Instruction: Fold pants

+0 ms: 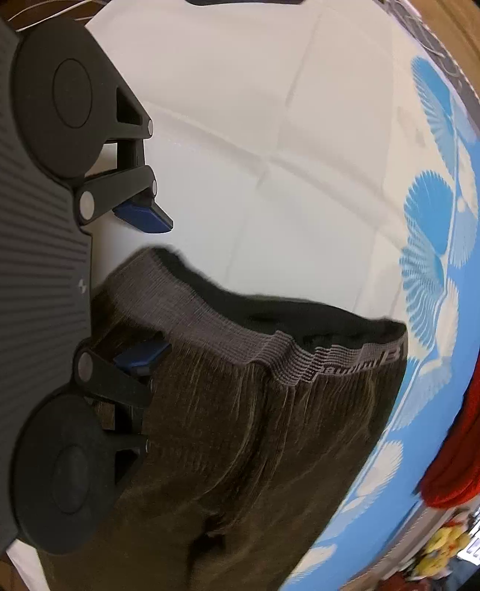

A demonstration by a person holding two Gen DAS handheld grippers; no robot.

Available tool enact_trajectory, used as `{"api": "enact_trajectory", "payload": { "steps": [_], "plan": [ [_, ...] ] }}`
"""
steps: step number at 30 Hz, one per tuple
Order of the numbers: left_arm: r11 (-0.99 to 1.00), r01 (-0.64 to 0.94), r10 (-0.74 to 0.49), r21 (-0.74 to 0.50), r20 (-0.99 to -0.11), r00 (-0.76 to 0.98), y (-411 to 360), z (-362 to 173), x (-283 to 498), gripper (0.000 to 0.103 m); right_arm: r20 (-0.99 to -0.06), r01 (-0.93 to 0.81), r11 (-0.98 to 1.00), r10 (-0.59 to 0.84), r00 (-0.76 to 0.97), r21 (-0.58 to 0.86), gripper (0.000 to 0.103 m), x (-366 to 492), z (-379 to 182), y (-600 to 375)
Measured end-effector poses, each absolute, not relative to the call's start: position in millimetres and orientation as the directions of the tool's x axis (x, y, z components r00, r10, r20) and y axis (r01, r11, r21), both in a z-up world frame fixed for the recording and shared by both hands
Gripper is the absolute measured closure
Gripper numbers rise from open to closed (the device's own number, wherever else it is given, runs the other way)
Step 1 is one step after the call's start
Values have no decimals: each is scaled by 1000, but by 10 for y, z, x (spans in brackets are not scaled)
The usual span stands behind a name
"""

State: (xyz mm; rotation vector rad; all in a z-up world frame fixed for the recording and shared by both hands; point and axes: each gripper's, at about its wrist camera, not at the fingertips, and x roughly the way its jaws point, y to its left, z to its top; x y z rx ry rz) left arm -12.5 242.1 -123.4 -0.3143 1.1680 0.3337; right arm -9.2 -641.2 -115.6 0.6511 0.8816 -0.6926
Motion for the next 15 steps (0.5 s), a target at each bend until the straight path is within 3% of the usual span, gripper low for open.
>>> {"api": "enact_trajectory", "payload": {
  "steps": [6, 7, 8, 9, 10, 12, 15],
  "plan": [
    [932, -361, 104, -25, -937, 334, 2338, -1286, -102, 35, -878, 768, 615, -251, 408, 181, 92, -96, -1231, -6414],
    [936, -350, 95, -29, -938, 332, 2336, -1296, -112, 42, -885, 762, 625, -243, 397, 169, 87, -80, -1254, -6407],
    [940, -338, 77, -43, -939, 335, 2320, -1309, -121, 55, -889, 759, 632, -245, 387, 157, 86, -74, -1262, -6401],
    [944, -326, 71, -45, -939, 337, 2309, -1317, -121, 55, -890, 756, 635, -243, 386, 155, 84, -80, -1261, -6393],
    [949, -313, 83, -30, -936, 341, 2296, -1306, -132, 66, -890, 754, 637, -237, 390, 161, 84, -97, -1278, -6394],
    [951, -308, 85, -32, -931, 356, 2293, -1271, -165, 71, -887, 751, 637, -229, 400, 174, 84, -101, -1288, -6391],
    [950, -309, 91, -41, -912, 401, 2290, -1160, -243, 75, -863, 726, 657, -229, 450, 204, 93, -94, -1224, -6357]
  ]
}}
